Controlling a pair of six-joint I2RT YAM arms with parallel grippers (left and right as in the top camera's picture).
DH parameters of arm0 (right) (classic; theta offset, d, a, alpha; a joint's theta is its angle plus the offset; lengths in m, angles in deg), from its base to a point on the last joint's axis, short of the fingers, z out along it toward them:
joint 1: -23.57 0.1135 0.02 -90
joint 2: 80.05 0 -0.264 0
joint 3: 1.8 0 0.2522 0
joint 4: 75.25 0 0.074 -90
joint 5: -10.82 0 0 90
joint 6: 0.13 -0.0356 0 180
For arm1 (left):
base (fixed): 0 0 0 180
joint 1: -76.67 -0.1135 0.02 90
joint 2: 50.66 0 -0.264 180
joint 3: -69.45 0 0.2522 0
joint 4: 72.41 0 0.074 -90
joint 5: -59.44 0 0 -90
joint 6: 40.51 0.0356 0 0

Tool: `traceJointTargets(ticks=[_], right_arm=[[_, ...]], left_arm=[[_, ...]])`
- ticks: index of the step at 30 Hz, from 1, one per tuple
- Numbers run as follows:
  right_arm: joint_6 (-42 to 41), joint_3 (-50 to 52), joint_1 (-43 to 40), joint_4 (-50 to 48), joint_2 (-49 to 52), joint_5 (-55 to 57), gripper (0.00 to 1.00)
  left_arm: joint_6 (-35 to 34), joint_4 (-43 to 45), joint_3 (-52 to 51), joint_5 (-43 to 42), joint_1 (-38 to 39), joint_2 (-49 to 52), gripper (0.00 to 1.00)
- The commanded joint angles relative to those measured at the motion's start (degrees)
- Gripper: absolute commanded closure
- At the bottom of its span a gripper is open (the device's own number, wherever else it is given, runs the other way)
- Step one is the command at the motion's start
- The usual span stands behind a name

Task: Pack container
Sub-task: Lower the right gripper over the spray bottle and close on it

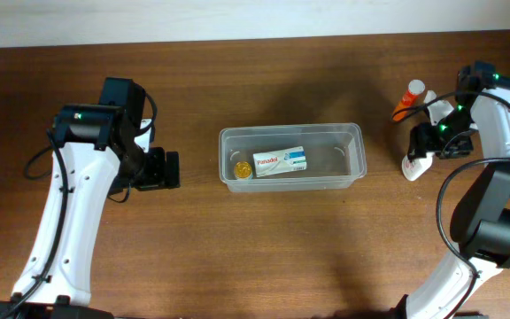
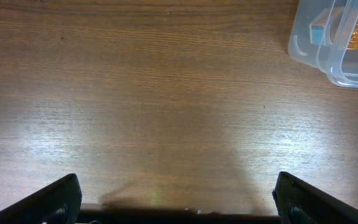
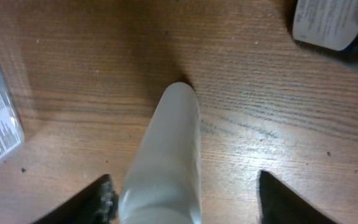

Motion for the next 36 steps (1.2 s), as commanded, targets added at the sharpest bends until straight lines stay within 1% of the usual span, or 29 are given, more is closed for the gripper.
traceJointTargets(ticks=[1,2,5,11,13,14,16,25,30,36], right_arm=[[0.17,-1.05,0.33,-0.33,0.70,0.13,0.42],[0.17,-1.05,0.33,-0.37,0.70,0.13,0.46],[0.17,-1.05,0.33,-0.42,0.70,0.11,0.51],[-1.38,-1.11,0.33,-0.61,0.70,0.09,0.53],[-1.57,-1.11,0.33,-0.59,0.70,0.09,0.56],[-1.70,-1.18,0.33,-0.50,0.70,0.09,0.61],[-2.25,-1.25,0.33,-0.37,0.70,0.07,0.66],[-3.28,-5.22,0.33,2.34,0.70,-2.86,0.66],[-3.30,-8.98,0.33,5.07,0.70,-4.52,0.74],[-3.30,-10.19,0.33,6.45,0.70,-4.68,0.74]], left_arm=[[-0.72,0.00,-0.15,-0.46,-0.17,-0.76,0.01],[-0.72,-0.02,-0.15,-0.46,-0.17,-0.76,0.01],[-0.72,-0.02,-0.15,-0.46,-0.17,-0.79,0.01],[-0.74,0.00,-0.15,-0.46,-0.17,-0.79,0.01],[-0.72,0.00,-0.15,-0.46,-0.17,-0.76,0.01],[-0.72,-0.02,-0.15,-0.46,-0.17,-0.76,0.00],[-0.72,-0.02,-0.15,-0.46,-0.17,-0.76,0.01],[-0.72,-0.02,-0.15,-0.46,-0.17,-0.79,0.01],[-0.74,-0.02,-0.15,-0.46,-0.17,-0.79,0.00],[-0.72,-0.02,-0.15,-0.46,-0.17,-0.76,0.00]])
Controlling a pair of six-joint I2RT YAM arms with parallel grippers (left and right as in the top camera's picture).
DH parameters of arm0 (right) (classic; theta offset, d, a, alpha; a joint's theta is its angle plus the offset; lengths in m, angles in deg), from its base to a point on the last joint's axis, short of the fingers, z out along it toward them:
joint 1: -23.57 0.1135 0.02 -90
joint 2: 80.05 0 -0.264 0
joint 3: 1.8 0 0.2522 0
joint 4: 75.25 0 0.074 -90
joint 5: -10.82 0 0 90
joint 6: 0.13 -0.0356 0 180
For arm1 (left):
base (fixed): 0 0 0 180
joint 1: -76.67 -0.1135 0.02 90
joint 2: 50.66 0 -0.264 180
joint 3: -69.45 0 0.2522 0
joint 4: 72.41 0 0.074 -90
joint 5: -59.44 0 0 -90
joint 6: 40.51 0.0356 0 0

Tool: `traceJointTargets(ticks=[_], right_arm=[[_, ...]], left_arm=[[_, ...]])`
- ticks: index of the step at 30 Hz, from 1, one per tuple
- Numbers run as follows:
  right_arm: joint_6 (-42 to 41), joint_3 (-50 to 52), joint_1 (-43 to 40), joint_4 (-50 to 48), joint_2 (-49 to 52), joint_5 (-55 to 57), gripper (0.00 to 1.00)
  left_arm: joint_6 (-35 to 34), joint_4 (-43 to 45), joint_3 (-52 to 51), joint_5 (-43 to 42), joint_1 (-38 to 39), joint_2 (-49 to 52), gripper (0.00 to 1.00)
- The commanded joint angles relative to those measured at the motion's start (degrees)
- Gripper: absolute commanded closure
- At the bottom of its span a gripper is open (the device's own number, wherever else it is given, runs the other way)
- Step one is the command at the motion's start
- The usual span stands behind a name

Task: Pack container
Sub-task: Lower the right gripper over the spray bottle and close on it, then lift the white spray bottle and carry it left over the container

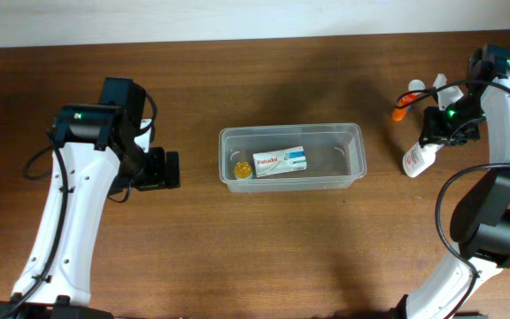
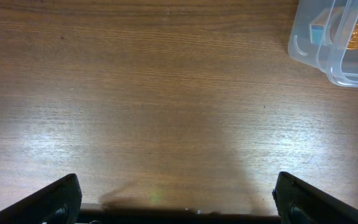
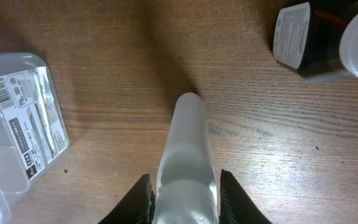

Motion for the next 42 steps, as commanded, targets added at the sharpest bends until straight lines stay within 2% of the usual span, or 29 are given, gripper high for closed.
traceJointTargets(ticks=[1,11,18,24,34,42], right_arm=[[-0.07,-1.62,0.33,0.55,0.61,-1.40,0.75],[-1.36,-3.30,0.33,2.82,-0.20,-2.38,0.75],[-1.36,-12.15,1.18,10.16,-3.43,-7.10,0.75],[-3.98,-18.78,6.16,16.00,-7.74,-7.08,0.75],[-11.63,-19.15,17.20,20.72,-13.14,0.42,0.75],[-16.24,-17.81,22.60,16.13,-12.59,0.42,0.75]], left_arm=[[-0.72,-0.02,-0.15,-0.46,-0.17,-0.76,0.01],[-0.72,-0.02,-0.15,-0.46,-0.17,-0.76,0.01],[-0.72,-0.02,-0.15,-0.46,-0.17,-0.79,0.01],[-0.74,-0.02,-0.15,-0.46,-0.17,-0.76,0.01],[-0.74,-0.02,-0.15,-0.46,-0.17,-0.76,0.01],[-0.72,-0.02,-0.15,-0.46,-0.17,-0.79,0.01]])
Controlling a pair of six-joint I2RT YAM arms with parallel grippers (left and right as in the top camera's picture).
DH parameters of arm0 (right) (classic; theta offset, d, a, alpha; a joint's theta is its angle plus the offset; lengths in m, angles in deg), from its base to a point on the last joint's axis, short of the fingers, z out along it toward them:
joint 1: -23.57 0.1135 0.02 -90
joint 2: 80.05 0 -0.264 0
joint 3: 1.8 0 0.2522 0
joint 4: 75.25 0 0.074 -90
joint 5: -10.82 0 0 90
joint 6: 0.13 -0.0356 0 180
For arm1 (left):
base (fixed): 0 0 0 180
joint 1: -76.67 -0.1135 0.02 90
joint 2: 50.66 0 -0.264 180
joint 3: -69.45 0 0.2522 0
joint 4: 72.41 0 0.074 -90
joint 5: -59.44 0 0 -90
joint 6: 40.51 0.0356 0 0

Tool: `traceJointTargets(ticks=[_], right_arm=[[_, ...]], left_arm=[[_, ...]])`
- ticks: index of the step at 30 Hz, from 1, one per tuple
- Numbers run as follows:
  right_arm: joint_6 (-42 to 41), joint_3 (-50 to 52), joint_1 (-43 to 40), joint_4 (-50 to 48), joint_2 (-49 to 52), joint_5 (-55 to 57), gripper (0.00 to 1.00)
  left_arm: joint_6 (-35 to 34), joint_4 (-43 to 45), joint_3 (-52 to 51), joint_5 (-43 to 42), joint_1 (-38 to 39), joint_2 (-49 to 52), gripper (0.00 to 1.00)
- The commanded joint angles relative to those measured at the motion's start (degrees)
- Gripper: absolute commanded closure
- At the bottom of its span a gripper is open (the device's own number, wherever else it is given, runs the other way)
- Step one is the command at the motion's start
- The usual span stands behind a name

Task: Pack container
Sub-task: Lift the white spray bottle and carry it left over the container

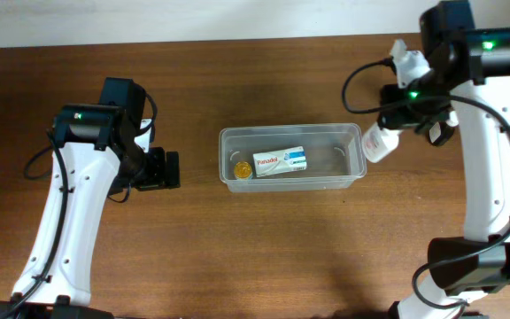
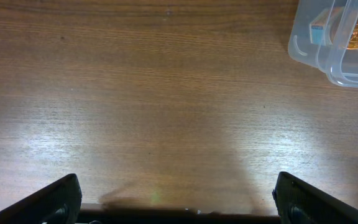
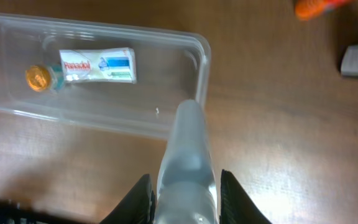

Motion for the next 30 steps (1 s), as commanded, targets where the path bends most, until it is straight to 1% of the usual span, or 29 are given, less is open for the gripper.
traceJointTargets(ticks=[1,8,20,30], right_arm=[[-3.69,0.15,2.34,-2.86,-0.37,0.66,0.75],[-6.16,2.21,3.67,-8.13,1.51,0.66,0.75],[-6.16,13.99,4.42,-17.59,2.19,0.68,0.74],[-6.78,23.26,4.42,-28.39,2.64,0.72,0.75]], left_arm=[[-0.70,-0.02,-0.15,-0.44,-0.17,-0.76,0.01],[-0.70,-0.02,-0.15,-0.44,-0.17,-0.76,0.01],[-0.70,-0.02,-0.15,-0.44,-0.17,-0.76,0.01],[-0.72,0.00,-0.15,-0.44,-0.17,-0.79,0.01]])
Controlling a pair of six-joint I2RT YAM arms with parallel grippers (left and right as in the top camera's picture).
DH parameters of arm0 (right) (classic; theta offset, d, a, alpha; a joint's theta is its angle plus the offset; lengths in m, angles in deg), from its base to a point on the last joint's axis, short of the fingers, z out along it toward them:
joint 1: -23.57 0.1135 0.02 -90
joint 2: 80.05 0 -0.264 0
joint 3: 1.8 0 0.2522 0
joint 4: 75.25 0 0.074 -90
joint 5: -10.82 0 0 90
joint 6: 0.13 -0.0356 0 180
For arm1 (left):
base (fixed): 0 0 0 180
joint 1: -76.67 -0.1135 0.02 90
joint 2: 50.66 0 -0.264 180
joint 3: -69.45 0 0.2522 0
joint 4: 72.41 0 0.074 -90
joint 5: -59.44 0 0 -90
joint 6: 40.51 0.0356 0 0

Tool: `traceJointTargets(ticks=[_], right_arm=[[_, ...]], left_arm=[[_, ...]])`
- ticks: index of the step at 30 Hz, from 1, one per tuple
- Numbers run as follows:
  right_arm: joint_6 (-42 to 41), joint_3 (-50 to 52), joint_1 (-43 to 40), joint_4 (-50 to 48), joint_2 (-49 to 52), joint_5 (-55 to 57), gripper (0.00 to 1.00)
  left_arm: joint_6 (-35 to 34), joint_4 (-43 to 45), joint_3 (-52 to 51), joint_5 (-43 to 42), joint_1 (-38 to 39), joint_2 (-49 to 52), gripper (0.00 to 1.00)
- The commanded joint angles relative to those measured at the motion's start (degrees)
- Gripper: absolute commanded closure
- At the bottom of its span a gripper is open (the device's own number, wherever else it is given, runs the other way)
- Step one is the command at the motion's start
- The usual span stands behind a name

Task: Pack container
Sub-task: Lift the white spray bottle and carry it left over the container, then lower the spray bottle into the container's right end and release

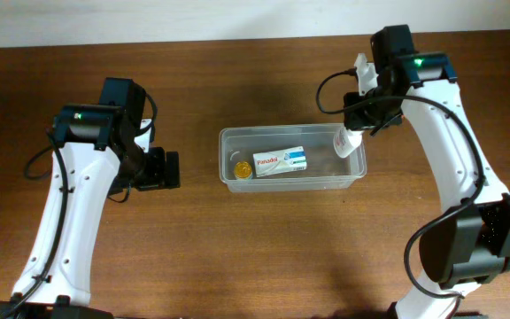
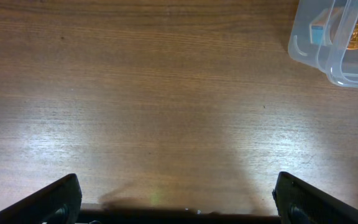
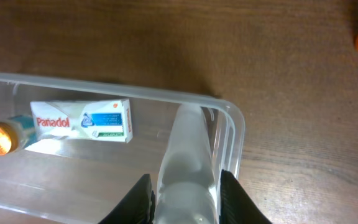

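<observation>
A clear plastic container (image 1: 290, 157) lies mid-table, holding a white Panadol box (image 1: 279, 162) and a gold-capped item (image 1: 241, 168). My right gripper (image 3: 186, 202) is shut on a white bottle (image 3: 186, 168), which hangs tilted over the container's right end (image 3: 232, 134); overhead the bottle (image 1: 350, 142) dips inside the rim. The Panadol box (image 3: 82, 121) and gold cap lie to its left. My left gripper (image 2: 178, 202) stands open over bare wood left of the container corner (image 2: 334, 43).
An orange object lies on the wood beyond the container's right end. A white item (image 1: 362, 71) sits near the right arm at the table's back. The table's far edge meets a pale wall.
My right gripper has carried the white bottle leftward, from just outside the container's right end to over its right interior. The left arm has not moved.
My right gripper stood open around the white bottle at the table's far right. Then it was shut on the bottle there. Later it held the bottle beside the container's right end, and now over its right interior. The left gripper stayed open throughout.
</observation>
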Motion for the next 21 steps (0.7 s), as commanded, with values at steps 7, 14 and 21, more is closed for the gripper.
traceJointTargets(ticks=[7,14,21], right_arm=[[-3.30,2.14,0.61,-3.52,2.43,2.69,0.75],[-4.96,2.32,0.68,-3.54,4.72,4.85,0.74],[-4.96,2.34,0.68,-3.74,6.32,4.81,0.74]], left_arm=[[-0.70,-0.02,-0.15,-0.44,-0.02,-0.76,0.01],[-0.70,-0.02,-0.15,-0.44,-0.02,-0.76,0.01],[-0.70,-0.02,-0.15,-0.44,-0.07,-0.76,0.01]])
